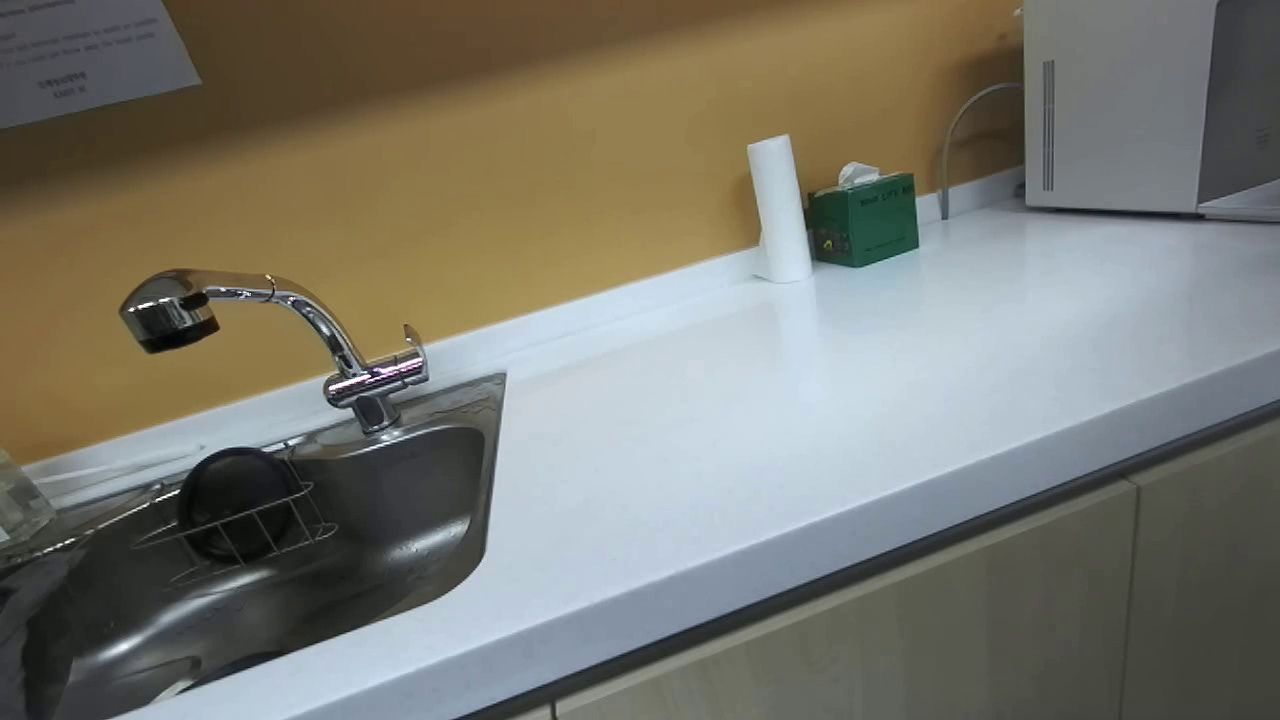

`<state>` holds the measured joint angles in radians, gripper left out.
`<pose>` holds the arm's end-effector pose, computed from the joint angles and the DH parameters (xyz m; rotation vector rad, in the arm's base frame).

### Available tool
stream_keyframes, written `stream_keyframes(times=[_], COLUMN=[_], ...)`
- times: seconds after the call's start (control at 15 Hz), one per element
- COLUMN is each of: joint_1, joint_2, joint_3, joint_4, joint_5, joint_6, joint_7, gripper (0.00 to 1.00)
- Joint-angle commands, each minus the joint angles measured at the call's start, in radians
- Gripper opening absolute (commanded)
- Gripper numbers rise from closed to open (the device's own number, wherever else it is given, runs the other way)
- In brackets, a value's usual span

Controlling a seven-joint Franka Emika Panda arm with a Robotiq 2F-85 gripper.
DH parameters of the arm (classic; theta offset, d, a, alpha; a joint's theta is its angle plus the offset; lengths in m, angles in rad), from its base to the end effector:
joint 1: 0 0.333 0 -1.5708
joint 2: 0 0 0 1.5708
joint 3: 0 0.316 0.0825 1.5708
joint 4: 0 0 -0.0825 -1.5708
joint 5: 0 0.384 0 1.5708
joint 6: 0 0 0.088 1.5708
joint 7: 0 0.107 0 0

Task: Put the blue cup on the counter

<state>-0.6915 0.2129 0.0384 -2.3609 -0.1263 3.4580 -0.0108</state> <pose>0.4543 -0.3298 0.3450 2.5232 -0.6556 1.1607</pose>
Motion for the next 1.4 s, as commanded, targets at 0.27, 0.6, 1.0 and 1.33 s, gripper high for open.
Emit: stream_keyframes(times=[0.27,0.6,1.0,1.33], joint_1=[-0.045,-0.062,-0.042,-0.035], joint_2=[-0.039,-0.021,0.013,0.039], joint_3=[0.052,0.063,0.031,0.019], joint_4=[-0.076,-0.075,-0.059,-0.047], joint_5=[0.019,0.015,0.032,0.042], joint_6=[-0.001,-0.002,-0.002,-0.002], joint_7=[0.068,0.062,0.007,-0.018], gripper=[0.49,0.49,0.49,0.49])
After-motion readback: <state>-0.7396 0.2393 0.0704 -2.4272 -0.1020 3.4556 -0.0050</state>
